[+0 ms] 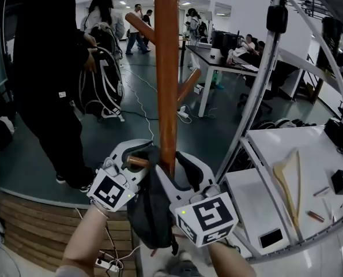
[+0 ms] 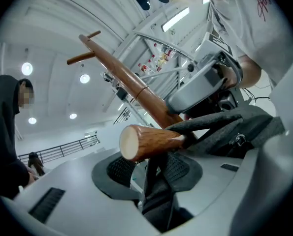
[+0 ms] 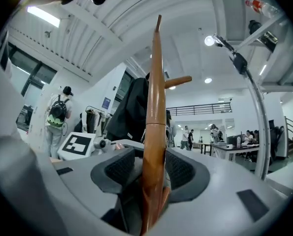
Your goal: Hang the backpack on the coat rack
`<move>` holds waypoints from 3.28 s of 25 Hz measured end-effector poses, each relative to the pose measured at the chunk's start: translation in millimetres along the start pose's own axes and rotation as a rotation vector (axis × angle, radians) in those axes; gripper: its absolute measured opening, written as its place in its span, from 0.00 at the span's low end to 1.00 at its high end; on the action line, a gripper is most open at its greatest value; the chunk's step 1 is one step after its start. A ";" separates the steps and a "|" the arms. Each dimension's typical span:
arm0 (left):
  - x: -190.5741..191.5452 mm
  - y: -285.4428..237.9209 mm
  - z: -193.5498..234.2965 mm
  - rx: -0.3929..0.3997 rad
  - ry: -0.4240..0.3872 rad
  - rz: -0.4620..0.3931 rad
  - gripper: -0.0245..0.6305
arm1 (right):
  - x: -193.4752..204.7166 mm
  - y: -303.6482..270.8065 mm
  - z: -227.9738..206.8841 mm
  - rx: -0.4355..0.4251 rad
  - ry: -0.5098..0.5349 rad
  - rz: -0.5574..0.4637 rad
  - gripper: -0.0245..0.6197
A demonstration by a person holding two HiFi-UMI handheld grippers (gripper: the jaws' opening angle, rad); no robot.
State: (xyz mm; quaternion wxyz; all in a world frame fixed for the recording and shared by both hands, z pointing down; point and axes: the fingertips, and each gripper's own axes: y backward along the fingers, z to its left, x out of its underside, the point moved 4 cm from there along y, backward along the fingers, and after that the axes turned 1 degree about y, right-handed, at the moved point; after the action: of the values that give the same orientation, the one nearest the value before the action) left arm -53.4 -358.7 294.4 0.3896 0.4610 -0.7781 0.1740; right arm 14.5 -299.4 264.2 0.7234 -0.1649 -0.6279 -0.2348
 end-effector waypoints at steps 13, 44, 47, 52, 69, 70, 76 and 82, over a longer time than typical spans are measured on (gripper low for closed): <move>-6.6 0.7 -27.6 -0.049 0.068 -0.144 0.17 | -0.6 -10.5 -33.9 0.092 0.033 -0.024 0.29; -41.0 68.2 -88.3 -0.394 0.341 -0.063 0.07 | 21.9 94.7 -7.1 0.057 0.017 -0.102 0.22; -49.6 80.0 -100.7 -0.464 0.357 -0.071 0.07 | 30.9 121.6 11.9 0.029 -0.011 -0.117 0.09; -80.8 99.3 -142.3 -0.521 0.359 -0.060 0.07 | 43.4 160.9 30.1 -0.002 -0.042 -0.115 0.09; -143.0 126.5 -257.9 -0.522 0.372 0.022 0.07 | 51.5 256.1 71.4 -0.104 -0.062 -0.145 0.08; -145.0 127.2 -257.5 -0.522 0.371 0.021 0.07 | 50.3 256.9 72.2 -0.102 -0.060 -0.144 0.08; -153.9 132.5 -256.3 -0.522 0.380 0.024 0.07 | 38.1 253.8 80.0 -0.093 -0.052 -0.156 0.08; -152.1 138.1 -251.8 -0.508 0.390 0.024 0.07 | 32.5 245.2 92.0 -0.082 -0.065 -0.167 0.08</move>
State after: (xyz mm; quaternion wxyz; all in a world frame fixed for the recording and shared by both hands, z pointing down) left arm -17.7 -40.5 350.2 0.6321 0.2976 -0.7126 0.0639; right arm 75.5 -49.8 324.5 0.6732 -0.1490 -0.6527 -0.3141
